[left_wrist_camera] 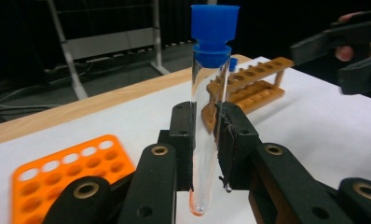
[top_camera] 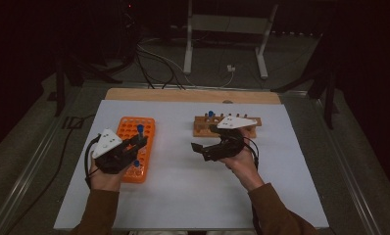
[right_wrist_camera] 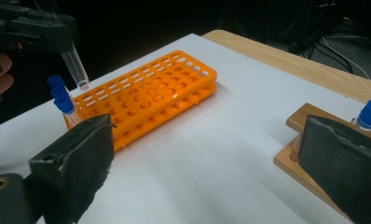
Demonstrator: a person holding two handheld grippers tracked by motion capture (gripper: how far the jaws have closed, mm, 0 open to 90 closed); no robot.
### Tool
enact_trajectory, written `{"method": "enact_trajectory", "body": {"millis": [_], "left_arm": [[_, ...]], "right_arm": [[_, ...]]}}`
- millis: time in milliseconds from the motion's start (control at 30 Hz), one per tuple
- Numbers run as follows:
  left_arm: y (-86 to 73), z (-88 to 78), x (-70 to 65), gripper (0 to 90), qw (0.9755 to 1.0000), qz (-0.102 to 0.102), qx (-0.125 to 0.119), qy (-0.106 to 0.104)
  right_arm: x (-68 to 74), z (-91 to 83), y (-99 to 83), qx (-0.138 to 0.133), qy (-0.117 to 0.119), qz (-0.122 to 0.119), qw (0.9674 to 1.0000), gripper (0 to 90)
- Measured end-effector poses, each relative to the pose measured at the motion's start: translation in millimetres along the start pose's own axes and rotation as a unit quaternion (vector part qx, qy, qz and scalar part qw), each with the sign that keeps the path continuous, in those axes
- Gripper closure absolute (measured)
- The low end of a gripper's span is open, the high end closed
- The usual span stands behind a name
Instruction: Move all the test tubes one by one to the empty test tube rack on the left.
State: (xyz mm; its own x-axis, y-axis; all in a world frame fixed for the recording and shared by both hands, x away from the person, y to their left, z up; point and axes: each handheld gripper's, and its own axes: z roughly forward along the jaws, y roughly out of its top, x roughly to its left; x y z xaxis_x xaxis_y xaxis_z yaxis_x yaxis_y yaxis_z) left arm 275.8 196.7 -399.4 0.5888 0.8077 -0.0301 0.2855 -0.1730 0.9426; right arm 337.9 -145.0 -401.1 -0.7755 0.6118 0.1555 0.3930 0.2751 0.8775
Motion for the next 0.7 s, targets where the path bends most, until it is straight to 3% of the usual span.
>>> {"method": "enact_trajectory", "body": {"millis": [367, 700], "left_arm": [[-14.4, -26.3, 27.0, 77.7, 0.9991, -0.018, -0.002, 0.039], [-32.2, -33.8, 36.8, 77.6, 0.9979, -0.034, 0.006, 0.055]], "right_arm": [[-3.5, -5.5, -2.7, -0.005, 0.001, 0.001, 1.0000, 3.4], [-3.5, -7.5, -4.0, -0.008, 0.005, 0.000, 1.0000, 3.5]]}}
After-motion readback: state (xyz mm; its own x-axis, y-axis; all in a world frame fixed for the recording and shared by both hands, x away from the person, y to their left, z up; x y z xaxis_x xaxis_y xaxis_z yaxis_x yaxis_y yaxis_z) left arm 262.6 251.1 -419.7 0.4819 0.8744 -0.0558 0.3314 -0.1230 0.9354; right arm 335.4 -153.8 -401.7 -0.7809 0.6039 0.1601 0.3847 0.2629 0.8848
